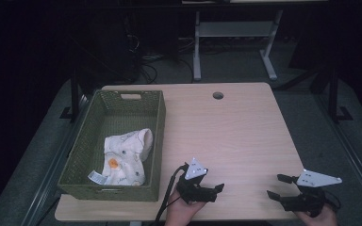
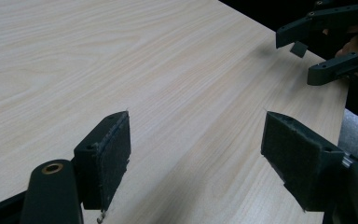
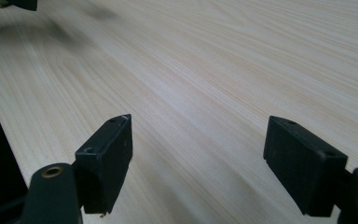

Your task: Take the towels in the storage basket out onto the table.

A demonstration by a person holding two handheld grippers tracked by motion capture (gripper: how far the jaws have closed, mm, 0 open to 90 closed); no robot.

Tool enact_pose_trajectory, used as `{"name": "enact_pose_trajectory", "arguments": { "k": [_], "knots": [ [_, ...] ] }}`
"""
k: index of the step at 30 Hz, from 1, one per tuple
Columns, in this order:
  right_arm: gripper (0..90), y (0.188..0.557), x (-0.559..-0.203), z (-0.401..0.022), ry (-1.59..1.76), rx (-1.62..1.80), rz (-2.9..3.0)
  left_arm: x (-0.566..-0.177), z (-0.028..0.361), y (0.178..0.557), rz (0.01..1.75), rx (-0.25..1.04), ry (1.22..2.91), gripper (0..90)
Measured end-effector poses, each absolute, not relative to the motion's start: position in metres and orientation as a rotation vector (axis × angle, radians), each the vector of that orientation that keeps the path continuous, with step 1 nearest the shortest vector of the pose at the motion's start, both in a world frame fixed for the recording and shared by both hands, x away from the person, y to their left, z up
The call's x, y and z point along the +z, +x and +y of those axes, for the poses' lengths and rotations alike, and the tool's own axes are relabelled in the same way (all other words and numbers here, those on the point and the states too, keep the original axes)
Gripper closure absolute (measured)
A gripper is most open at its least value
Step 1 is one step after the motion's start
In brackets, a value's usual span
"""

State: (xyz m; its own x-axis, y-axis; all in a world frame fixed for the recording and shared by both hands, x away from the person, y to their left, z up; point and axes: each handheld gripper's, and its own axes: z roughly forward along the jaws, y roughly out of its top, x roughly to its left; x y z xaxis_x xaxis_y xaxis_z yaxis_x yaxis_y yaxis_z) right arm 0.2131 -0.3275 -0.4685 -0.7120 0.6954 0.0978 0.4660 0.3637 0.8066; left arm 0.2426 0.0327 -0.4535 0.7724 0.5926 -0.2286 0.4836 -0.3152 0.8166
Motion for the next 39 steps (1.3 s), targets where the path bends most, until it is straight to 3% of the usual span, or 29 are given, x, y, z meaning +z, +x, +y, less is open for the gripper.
{"name": "enact_pose_trajectory", "arguments": {
  "k": [14, 22, 26, 39],
  "knots": [
    [22.8, 0.217, -0.466, -0.327, 1.046, 1.267, 2.329, -0.443, 0.023, 0.255, 0.830, 0.054, 1.995, 22.1],
    [22.6, 0.216, -0.464, -0.328, 1.048, 1.294, 2.315, -0.429, 0.018, 0.280, 0.853, -0.046, 1.973, 24.6],
    [22.6, 0.216, -0.464, -0.329, 1.045, 1.301, 2.314, -0.416, 0.017, 0.296, 0.877, -0.144, 1.946, 23.7],
    [22.7, 0.215, -0.462, -0.329, 1.037, 1.315, 2.310, -0.358, 0.030, 0.318, 0.806, -0.220, 1.947, 23.3]
  ]
}}
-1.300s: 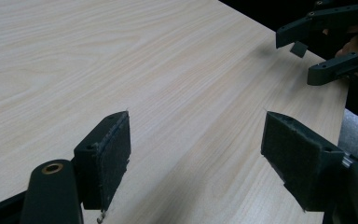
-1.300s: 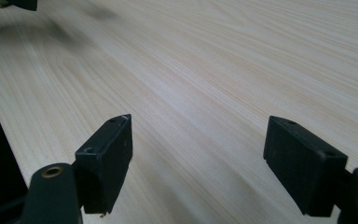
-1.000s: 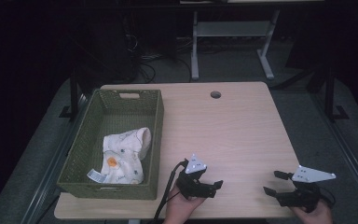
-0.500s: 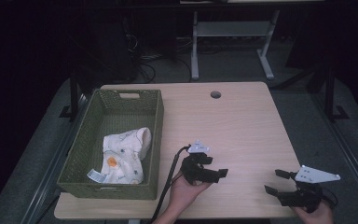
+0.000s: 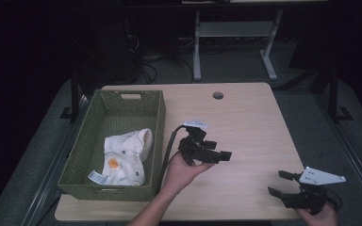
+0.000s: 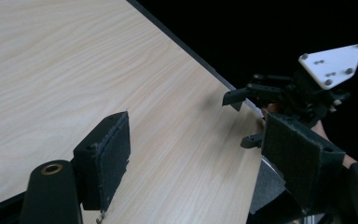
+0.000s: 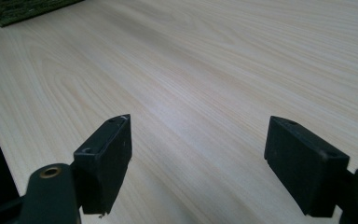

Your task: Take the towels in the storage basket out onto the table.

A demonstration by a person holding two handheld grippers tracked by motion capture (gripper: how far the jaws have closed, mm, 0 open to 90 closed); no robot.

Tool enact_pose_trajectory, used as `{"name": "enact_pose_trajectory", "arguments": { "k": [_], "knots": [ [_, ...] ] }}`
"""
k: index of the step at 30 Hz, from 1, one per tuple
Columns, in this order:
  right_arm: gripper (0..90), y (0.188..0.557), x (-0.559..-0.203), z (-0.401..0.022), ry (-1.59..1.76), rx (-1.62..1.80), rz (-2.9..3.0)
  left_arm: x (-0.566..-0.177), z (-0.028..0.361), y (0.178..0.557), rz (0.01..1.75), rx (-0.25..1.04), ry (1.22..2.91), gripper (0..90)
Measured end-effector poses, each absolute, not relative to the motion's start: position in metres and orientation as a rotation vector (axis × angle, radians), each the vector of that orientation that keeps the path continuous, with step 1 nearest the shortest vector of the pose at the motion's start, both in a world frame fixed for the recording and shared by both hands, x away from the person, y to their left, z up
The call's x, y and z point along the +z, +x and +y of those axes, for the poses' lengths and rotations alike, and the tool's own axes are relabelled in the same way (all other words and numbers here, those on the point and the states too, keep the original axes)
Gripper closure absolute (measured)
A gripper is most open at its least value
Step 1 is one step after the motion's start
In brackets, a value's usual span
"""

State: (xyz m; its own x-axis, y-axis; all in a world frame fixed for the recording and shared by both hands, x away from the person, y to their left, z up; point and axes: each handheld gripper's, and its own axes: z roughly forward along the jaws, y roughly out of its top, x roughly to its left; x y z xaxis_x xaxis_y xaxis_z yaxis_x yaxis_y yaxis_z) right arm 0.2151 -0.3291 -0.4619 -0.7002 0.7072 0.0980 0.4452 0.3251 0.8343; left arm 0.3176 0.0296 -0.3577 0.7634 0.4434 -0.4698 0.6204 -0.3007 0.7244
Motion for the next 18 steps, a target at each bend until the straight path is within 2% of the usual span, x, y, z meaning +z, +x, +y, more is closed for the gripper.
{"name": "enact_pose_trajectory", "arguments": {
  "k": [9, 18],
  "knots": [
    [22.6, 0.215, -0.462, -0.329, 1.034, 1.319, 2.300, -0.330, 0.050, 0.326, 0.750, -0.258, 1.959, 23.2],
    [22.6, 0.215, -0.461, -0.331, 1.031, 1.317, 2.298, -0.304, 0.076, 0.330, 0.766, -0.205, 1.976, 23.1]
  ]
}}
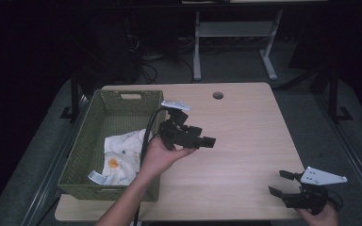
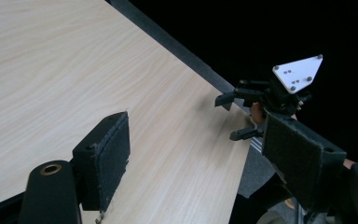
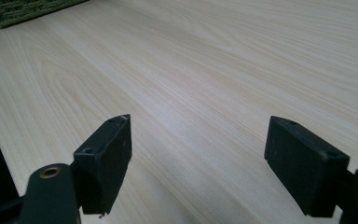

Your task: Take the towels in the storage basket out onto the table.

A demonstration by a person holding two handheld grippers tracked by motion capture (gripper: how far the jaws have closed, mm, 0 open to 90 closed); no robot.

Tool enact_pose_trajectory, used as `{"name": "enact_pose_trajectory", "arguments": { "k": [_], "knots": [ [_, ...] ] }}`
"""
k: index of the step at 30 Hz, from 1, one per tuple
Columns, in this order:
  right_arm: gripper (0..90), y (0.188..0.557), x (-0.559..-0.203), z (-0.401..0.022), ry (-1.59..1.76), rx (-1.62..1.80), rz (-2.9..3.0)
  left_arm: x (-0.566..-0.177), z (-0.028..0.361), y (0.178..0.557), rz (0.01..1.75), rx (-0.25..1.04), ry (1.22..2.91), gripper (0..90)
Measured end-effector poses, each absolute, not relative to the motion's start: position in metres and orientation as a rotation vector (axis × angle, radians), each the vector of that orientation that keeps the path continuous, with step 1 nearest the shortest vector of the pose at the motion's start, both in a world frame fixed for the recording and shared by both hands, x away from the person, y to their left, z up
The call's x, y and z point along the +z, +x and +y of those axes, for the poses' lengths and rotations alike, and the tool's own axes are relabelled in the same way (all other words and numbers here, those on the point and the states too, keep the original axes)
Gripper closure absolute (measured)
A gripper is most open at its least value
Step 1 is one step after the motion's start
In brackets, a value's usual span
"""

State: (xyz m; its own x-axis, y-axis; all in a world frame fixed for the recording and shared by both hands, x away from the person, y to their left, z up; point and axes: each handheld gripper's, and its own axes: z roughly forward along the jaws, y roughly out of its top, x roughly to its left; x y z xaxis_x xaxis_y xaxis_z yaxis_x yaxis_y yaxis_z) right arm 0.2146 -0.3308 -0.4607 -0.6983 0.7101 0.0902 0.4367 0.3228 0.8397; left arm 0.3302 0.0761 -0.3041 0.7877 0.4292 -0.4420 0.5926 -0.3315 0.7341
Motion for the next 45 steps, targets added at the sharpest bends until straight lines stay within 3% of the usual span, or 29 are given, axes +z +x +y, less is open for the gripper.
{"name": "enact_pose_trajectory", "arguments": {
  "k": [21, 45],
  "knots": [
    [22.6, 0.214, -0.460, -0.331, 1.030, 1.315, 2.297, -0.291, 0.118, 0.339, 0.841, -0.138, 1.968, 23.2],
    [22.3, 0.214, -0.460, -0.330, 1.025, 1.312, 2.295, -0.310, 0.192, 0.352, 1.065, -0.002, 1.953, 25.0]
  ]
}}
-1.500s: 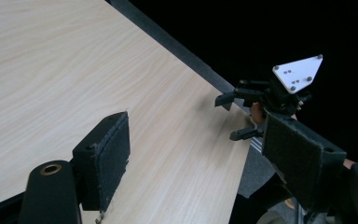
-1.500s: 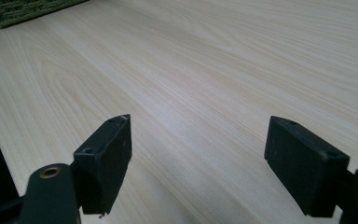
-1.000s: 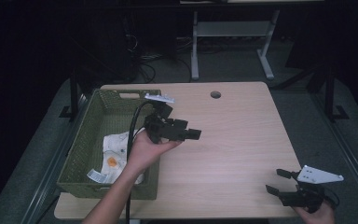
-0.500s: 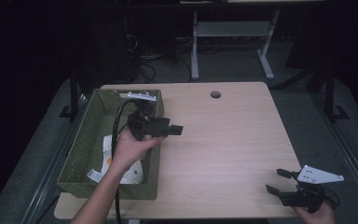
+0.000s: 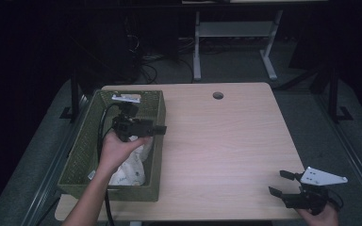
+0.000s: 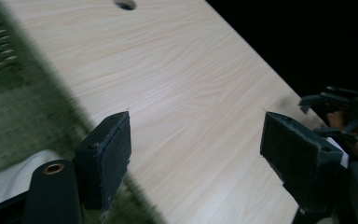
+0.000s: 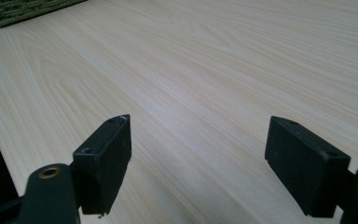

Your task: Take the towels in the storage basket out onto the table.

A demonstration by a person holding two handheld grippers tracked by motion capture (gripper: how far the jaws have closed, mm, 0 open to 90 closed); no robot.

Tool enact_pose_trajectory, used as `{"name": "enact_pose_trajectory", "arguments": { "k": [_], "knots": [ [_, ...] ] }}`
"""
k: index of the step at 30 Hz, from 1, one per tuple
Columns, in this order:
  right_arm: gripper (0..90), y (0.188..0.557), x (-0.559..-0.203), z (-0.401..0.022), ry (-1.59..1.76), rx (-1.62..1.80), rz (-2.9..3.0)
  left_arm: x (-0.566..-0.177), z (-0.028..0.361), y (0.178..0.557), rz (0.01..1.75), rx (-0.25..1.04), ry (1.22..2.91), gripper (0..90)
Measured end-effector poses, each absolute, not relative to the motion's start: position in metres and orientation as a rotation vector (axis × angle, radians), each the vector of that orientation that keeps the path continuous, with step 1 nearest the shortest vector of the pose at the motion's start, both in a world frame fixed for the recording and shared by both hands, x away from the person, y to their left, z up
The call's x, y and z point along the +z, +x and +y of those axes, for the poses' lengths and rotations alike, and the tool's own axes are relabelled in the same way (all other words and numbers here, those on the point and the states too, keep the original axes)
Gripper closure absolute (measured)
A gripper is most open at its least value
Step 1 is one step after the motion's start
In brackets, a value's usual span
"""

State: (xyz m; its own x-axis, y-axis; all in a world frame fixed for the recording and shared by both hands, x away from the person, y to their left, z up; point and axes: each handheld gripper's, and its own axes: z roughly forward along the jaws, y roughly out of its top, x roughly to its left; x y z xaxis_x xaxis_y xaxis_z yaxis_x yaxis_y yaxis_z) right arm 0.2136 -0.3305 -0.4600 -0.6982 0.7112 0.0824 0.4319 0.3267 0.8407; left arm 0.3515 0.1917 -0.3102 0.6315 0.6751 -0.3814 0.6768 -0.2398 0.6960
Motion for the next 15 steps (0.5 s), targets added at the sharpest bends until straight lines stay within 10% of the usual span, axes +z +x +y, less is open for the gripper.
{"name": "enact_pose_trajectory", "arguments": {
  "k": [15],
  "knots": [
    [22.4, 0.214, -0.460, -0.329, 1.023, 1.310, 2.300, -0.334, 0.226, 0.357, 1.218, 0.075, 1.978, 25.7]
  ]
}}
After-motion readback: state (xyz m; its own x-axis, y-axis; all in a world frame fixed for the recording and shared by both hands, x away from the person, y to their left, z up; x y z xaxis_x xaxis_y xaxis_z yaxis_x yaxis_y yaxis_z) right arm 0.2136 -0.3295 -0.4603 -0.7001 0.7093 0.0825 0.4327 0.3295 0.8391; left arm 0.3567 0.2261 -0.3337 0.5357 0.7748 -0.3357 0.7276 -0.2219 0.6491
